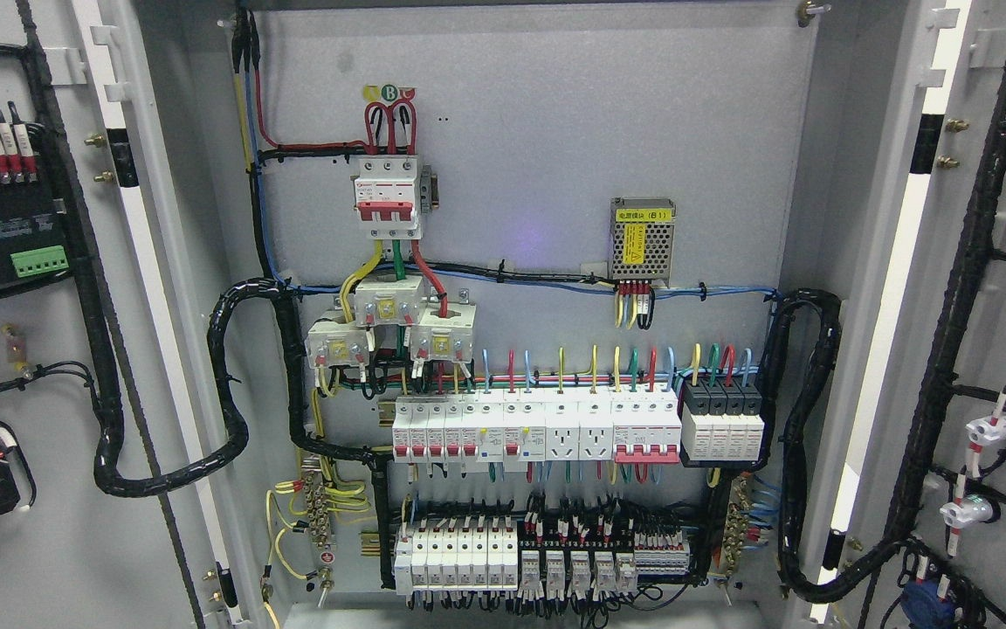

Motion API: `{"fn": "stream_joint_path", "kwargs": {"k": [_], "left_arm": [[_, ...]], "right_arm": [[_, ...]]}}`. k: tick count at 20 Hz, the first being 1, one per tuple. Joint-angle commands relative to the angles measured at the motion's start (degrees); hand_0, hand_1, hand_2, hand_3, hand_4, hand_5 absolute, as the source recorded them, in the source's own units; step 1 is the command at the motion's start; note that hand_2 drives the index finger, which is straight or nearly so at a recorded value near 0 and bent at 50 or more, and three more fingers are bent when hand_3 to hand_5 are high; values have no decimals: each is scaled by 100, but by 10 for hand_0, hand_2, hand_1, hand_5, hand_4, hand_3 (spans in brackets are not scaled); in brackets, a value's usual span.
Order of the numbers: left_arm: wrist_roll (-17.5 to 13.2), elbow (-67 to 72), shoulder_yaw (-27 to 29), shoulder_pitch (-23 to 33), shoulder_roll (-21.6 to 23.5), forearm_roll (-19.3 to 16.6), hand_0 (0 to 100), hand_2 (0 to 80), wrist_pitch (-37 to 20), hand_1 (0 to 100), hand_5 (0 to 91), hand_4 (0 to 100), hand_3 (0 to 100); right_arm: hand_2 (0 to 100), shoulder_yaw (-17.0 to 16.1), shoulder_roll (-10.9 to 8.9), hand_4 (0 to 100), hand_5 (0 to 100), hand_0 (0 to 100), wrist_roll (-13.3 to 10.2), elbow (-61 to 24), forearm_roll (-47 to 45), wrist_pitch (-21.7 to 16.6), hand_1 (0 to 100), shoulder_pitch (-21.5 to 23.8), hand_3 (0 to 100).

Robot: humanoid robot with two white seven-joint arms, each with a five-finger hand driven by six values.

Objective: Open door with both hands

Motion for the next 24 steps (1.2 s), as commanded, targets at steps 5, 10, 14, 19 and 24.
{"fn": "stream_joint_path", "kwargs": {"k": [5, 10, 14, 19, 24], "left_arm": [[30, 183, 8, -70, 118, 5, 0, 0, 7, 0, 0, 33, 0], [30, 174, -1, -70, 118, 5, 0, 0, 24, 0, 0, 32, 0], [30, 113, -1, -61, 109, 5, 0, 0, 16, 0, 0, 33, 0], [30, -63, -133, 9, 100, 75, 0, 0, -28, 0, 0, 33, 0], [56, -642, -142, 351, 65, 180, 0, 0, -29, 0, 0, 33, 0]], "right_arm": [[0, 5, -6, 0, 0, 0, 16, 19, -22, 3, 0, -27, 0], [0, 84, 11, 0, 0, 0, 16, -279, -22, 3, 0, 25, 0], [0, 216, 3, 0, 0, 0, 16, -552, -22, 3, 0, 87, 0], [0, 479, -6, 0, 0, 0, 16, -772, 22, -6, 0, 96, 0], [0, 734, -6, 0, 0, 0, 16, -851, 92, -6, 0, 87, 0]]}}
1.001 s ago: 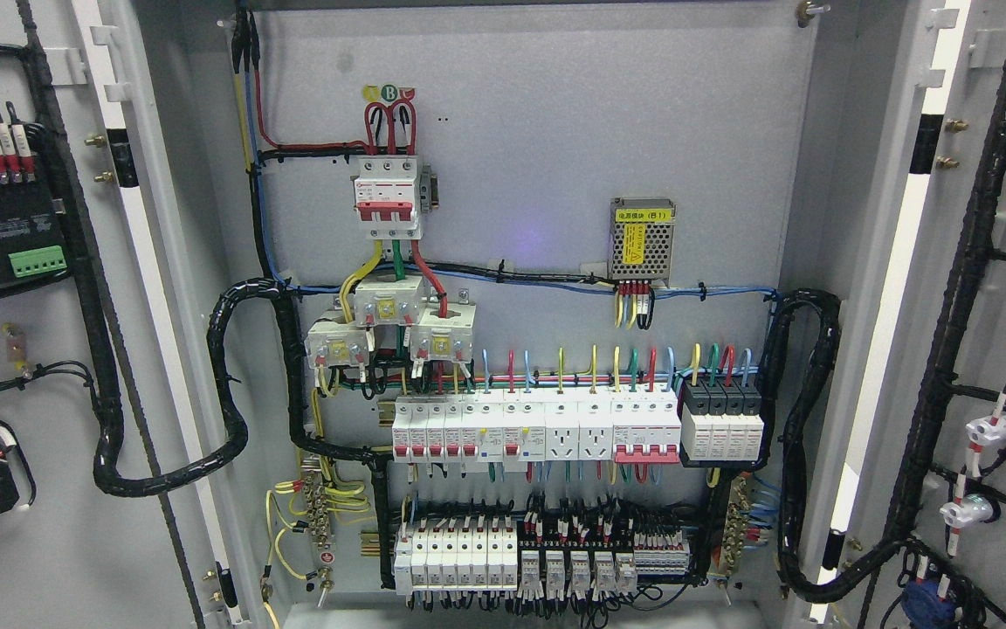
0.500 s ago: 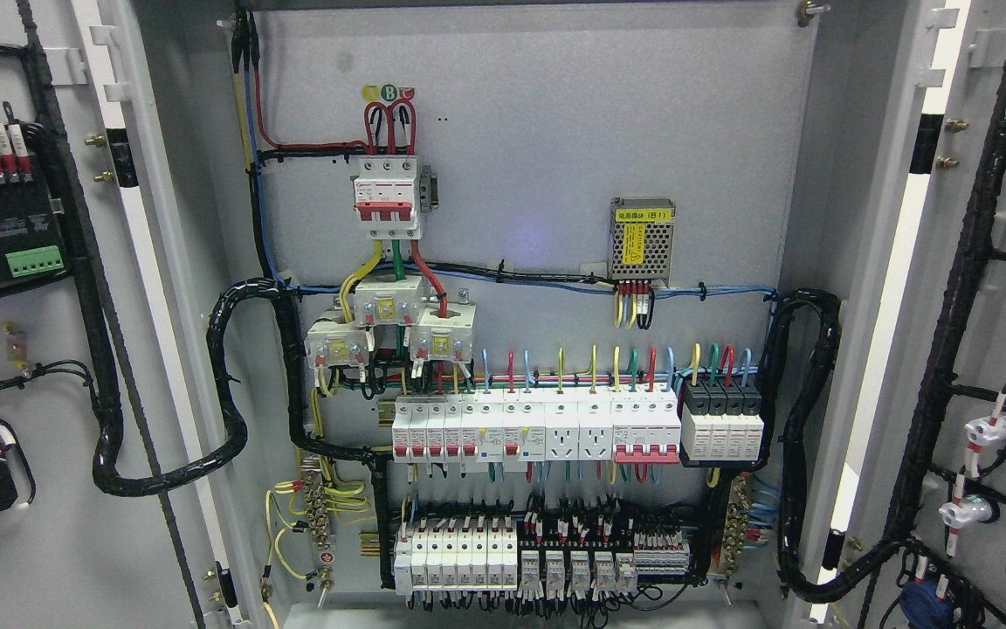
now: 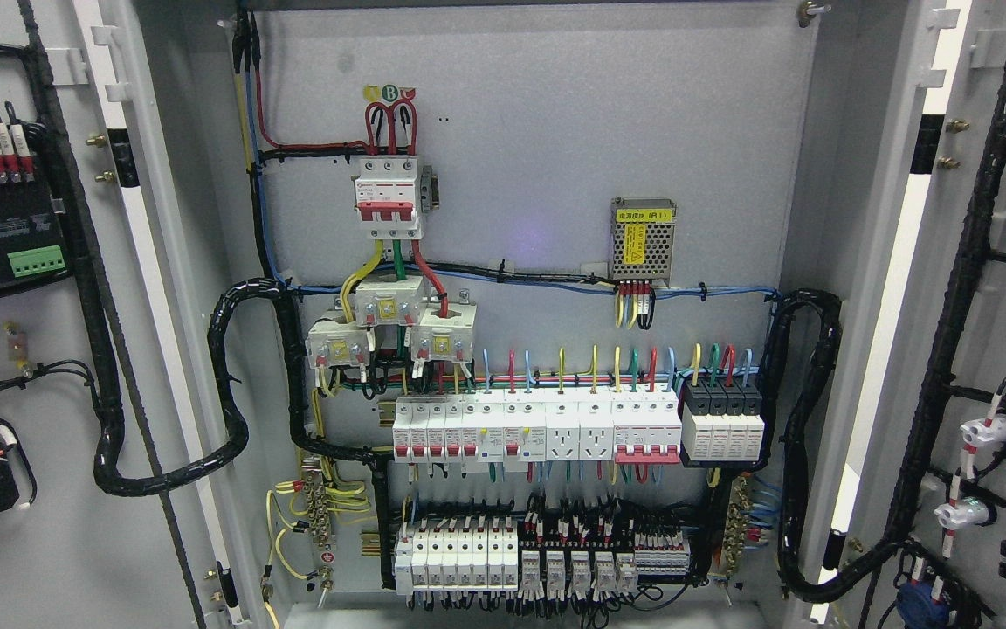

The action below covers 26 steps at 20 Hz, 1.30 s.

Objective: Open door with both hands

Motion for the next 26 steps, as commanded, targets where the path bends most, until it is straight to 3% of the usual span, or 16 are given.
{"fn": "stream_joint_path", "kwargs": {"k": [1, 7, 14, 18, 26], "left_arm": [[6, -709, -86, 351, -33, 83, 0, 0, -21, 0, 0, 33, 0], [15, -1465, -183, 738, -235, 66, 0, 0, -39, 0, 0, 32, 0], [15, -2098, -490, 1299, -595, -135, 0, 0, -57, 0, 0, 33, 0], [15, -2213, -1069, 1608, -929, -697, 0, 0, -293, 0, 0, 33, 0], [15, -2038, -2089, 2355, -1956, -2499, 0, 0, -716, 0, 0, 33, 0]], "right_arm": [[0, 443, -3, 0, 0, 0, 2, -324, 116, -7, 0, 6, 0], [0, 987, 40, 0, 0, 0, -7, -315, 563, -15, 0, 6, 0], [0, 1480, 383, 0, 0, 0, -59, -26, 871, 28, 0, 137, 0], [0, 1691, 629, 0, 0, 0, -226, 264, 1101, 46, 0, 348, 0], [0, 1955, 1068, 0, 0, 0, -297, 616, 1180, 37, 0, 1173, 0]]}}
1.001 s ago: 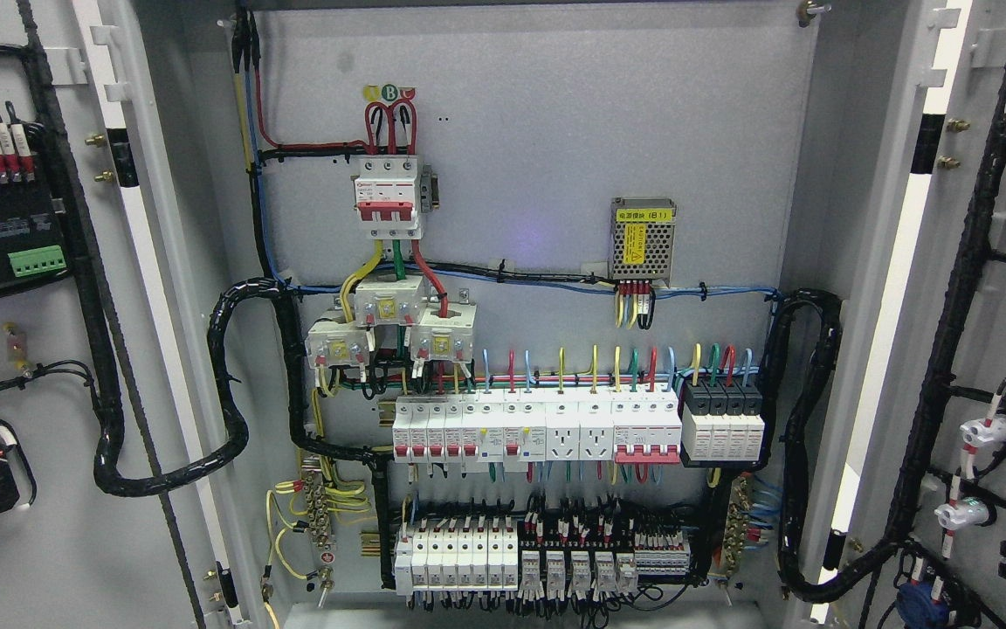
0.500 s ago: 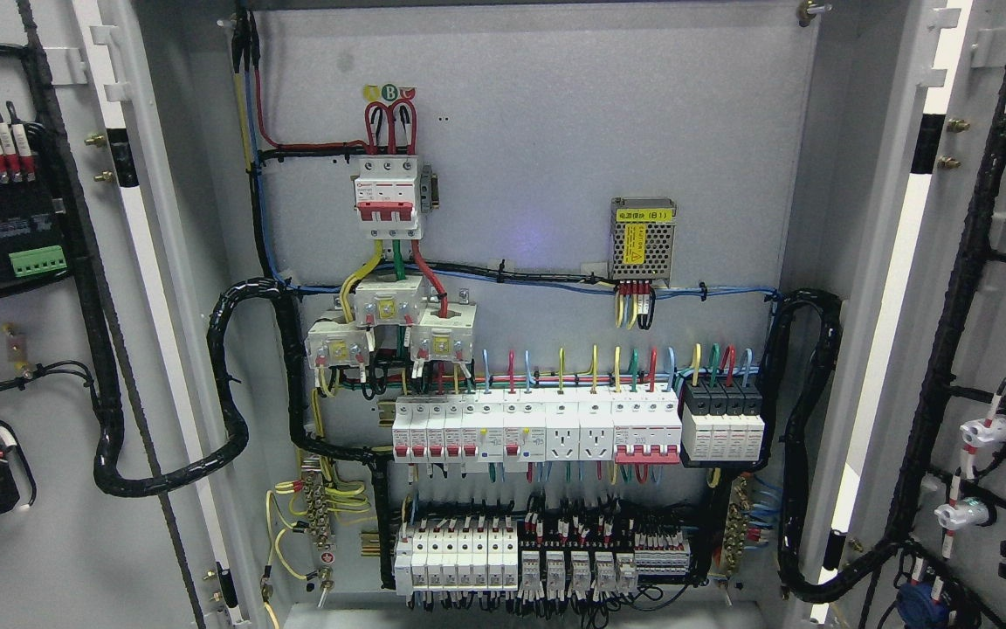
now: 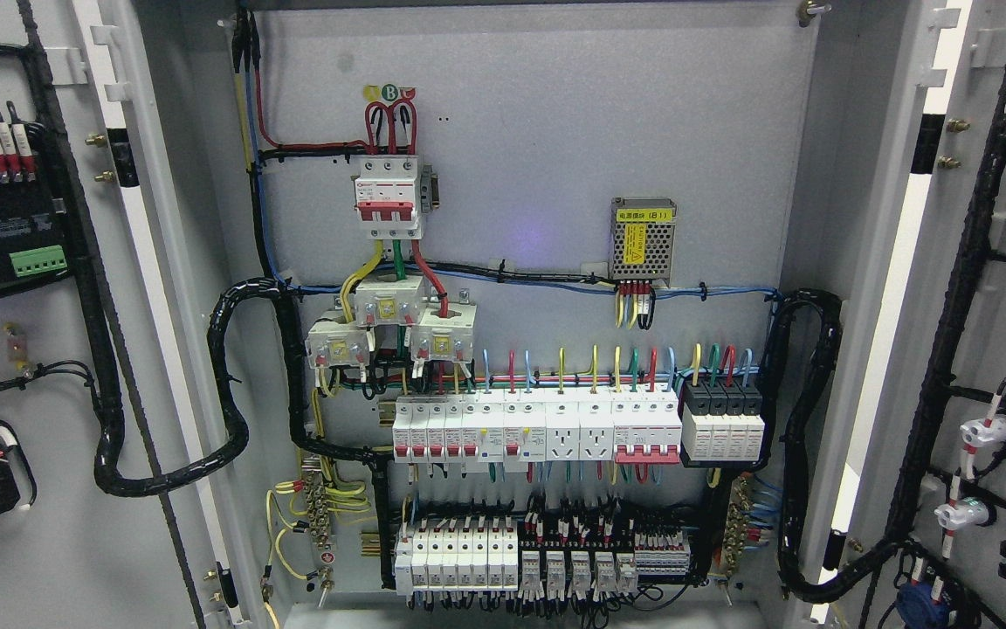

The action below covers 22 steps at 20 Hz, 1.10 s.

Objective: Open door with both hands

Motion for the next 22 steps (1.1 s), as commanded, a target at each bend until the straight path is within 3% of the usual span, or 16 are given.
{"fn": "stream_joint_path", "kwargs": {"k": [1, 8, 16, 22], "left_arm": [[-26, -96, -1127, 557, -1078, -1166, 0, 0, -88, 0, 0, 33, 0], [-26, 1230, -1576, 882, -1333, -1685, 0, 0, -88, 0, 0, 33, 0], [-34, 3348, -1769, 821, -1368, -1738, 0, 0, -96, 0, 0, 32, 0], [-70, 4772, -1822, 514, -1456, -1738, 0, 0, -70, 0, 0, 32, 0]], "right_arm": [[0, 498, 576, 0, 0, 0, -9, 451, 104, -6, 0, 664, 0], [0, 463, 717, 0, 0, 0, 0, 1232, 87, -76, 0, 1482, 0], [0, 410, 918, 0, 0, 0, 9, 2427, 16, -191, 0, 2071, 0], [0, 454, 1103, 0, 0, 0, 17, 3544, 34, -191, 0, 2116, 0]]}}
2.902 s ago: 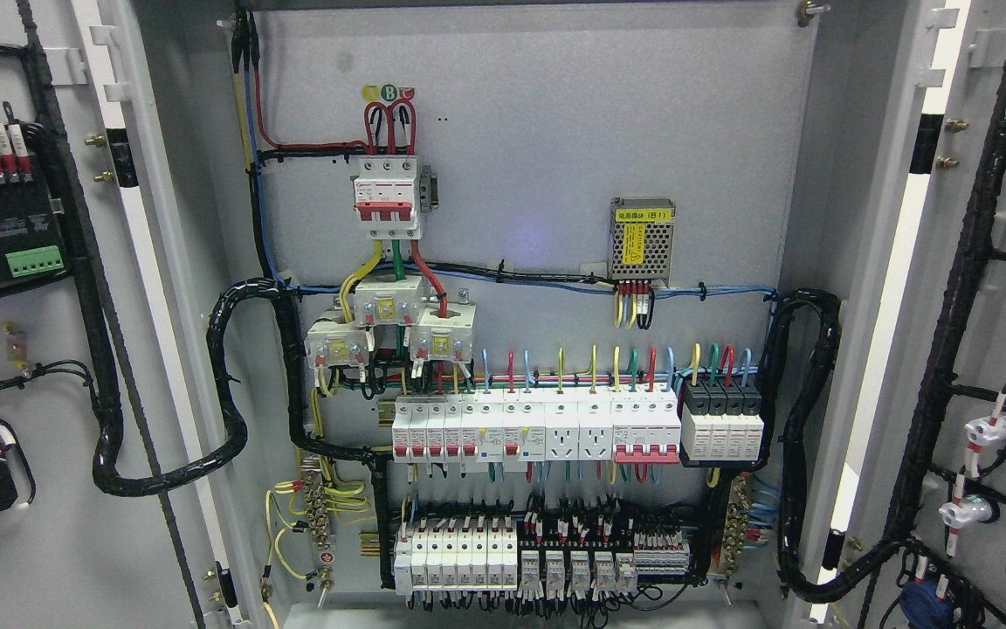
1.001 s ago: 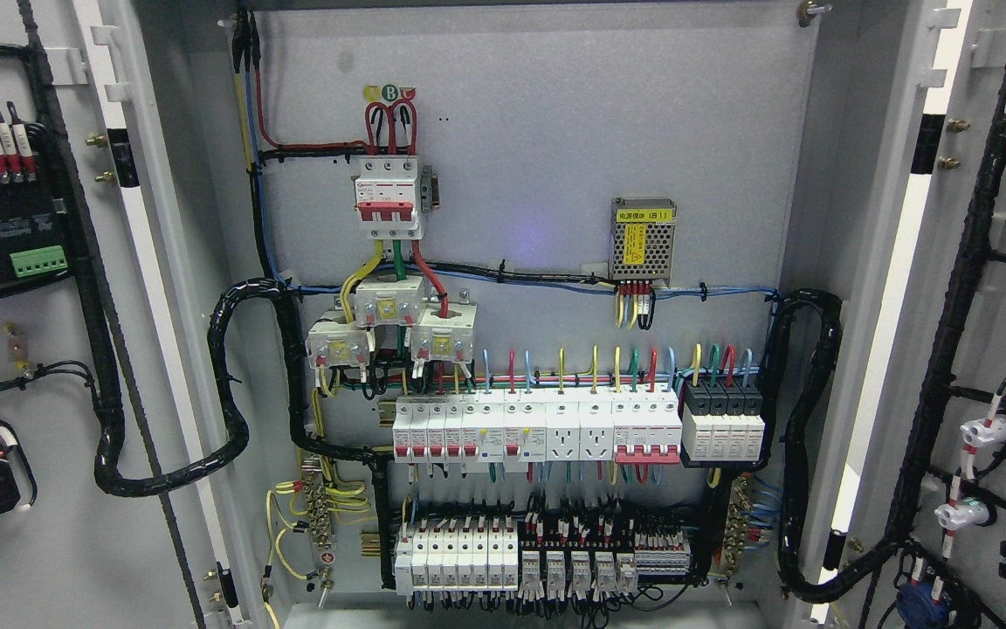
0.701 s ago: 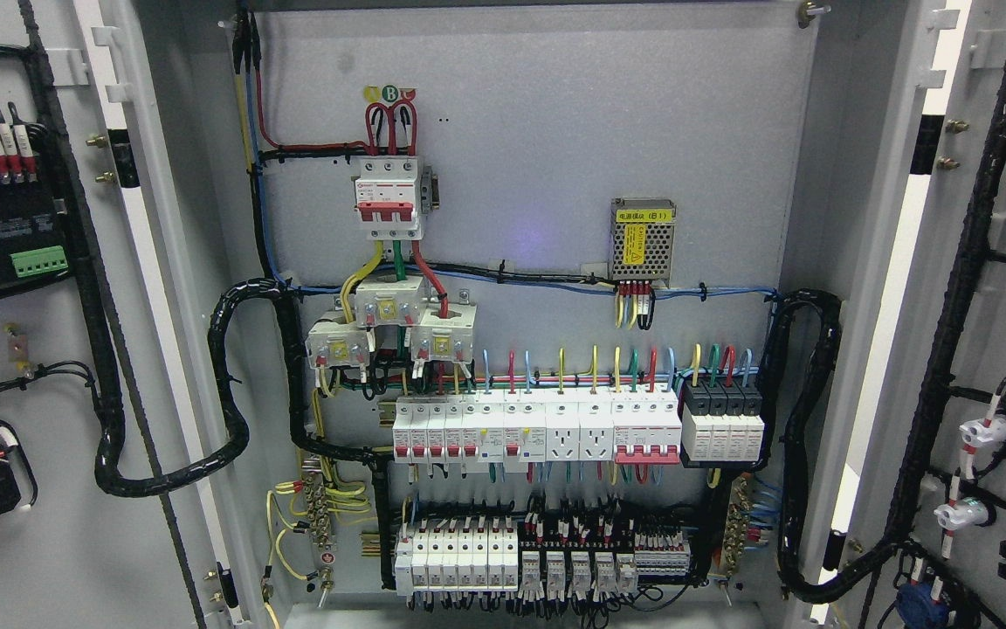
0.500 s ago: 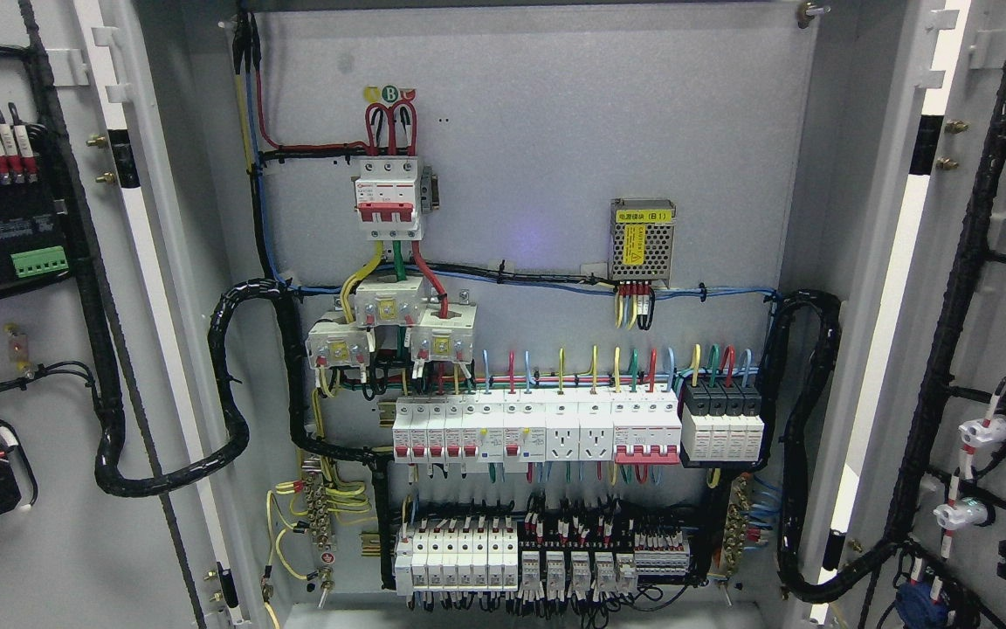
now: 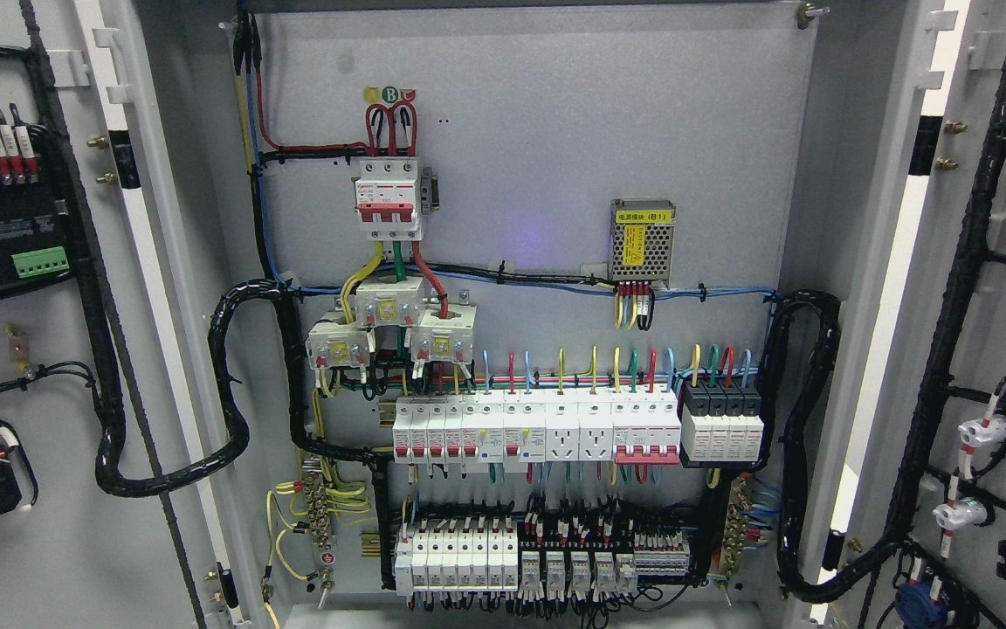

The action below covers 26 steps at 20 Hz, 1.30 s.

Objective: Open door with both hands

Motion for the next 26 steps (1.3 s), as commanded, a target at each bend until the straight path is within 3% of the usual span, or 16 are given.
{"fn": "stream_joint_path", "kwargs": {"k": [1, 6, 13, 15, 18, 20, 26], "left_arm": [[-60, 2528, -372, -292, -306, -52, 0, 0, 23, 0, 0, 32, 0], [-60, 3759, -372, -810, -490, -61, 0, 0, 67, 0, 0, 32, 0], [-60, 5666, -373, -1584, -815, -105, 0, 0, 128, 0, 0, 32, 0], [-60, 5993, -372, -1708, -930, -149, 0, 0, 513, 0, 0, 33, 0], [-60, 6055, -364, -1769, -1018, -140, 0, 0, 1496, 0, 0, 33, 0], [-60, 6081, -355, -1848, -1071, -123, 0, 0, 1849, 0, 0, 33, 0], [-42, 6424, -328, -1998, -1141, -175, 0, 0, 2632, 0, 0, 32, 0]], "right_arm": [[0, 91, 334, 0, 0, 0, 17, 1736, 21, 9, 0, 173, 0], [0, 179, 632, 0, 0, 0, 9, 2930, 83, 62, 0, 33, 0], [0, 153, 1326, 0, 0, 0, -9, 5189, 249, 97, 0, -1100, 0], [0, 126, 1511, 0, 0, 0, -35, 5700, 495, 150, 0, -1417, 0], [0, 117, 1774, 0, 0, 0, -385, 6350, 776, 377, 0, -1821, 0], [0, 109, 1889, 0, 0, 0, -702, 6606, 969, 711, 0, -2023, 0], [0, 108, 2004, 0, 0, 0, -1519, 6764, 1602, 1783, 0, -2410, 0]]}}
